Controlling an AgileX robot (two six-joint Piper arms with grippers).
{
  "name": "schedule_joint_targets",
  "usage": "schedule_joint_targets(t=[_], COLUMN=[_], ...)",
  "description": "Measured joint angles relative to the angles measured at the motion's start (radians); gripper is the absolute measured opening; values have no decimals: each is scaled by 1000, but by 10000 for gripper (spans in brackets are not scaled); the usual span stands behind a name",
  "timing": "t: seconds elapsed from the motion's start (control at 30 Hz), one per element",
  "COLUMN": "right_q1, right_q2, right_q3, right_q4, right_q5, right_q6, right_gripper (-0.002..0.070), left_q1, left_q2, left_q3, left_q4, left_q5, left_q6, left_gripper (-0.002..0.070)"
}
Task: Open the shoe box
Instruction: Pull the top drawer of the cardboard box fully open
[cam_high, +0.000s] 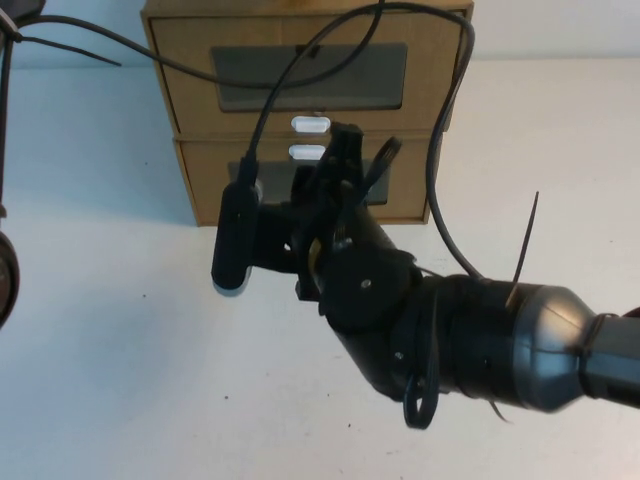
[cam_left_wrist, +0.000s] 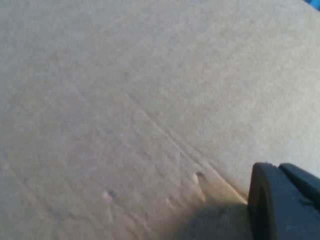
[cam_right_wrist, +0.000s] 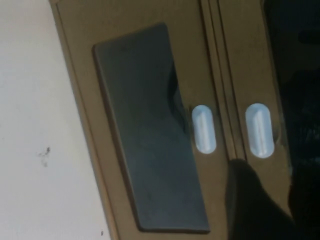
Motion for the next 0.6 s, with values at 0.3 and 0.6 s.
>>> schedule_joint_targets(t=[0.3,0.6], right_q1=[-71,-125], right_q2=[54,111], right_q3=[-82,-147], right_q4=[-8,-9], right_q5=[0,-24], right_q6=[2,2], right_gripper=[279,282], left_q1=[0,0], left_q2=[0,0], left_q3=[0,0], left_q4=[0,0], left_q5=[0,10], left_q6=[-1,-17], left_gripper=[-5,-5])
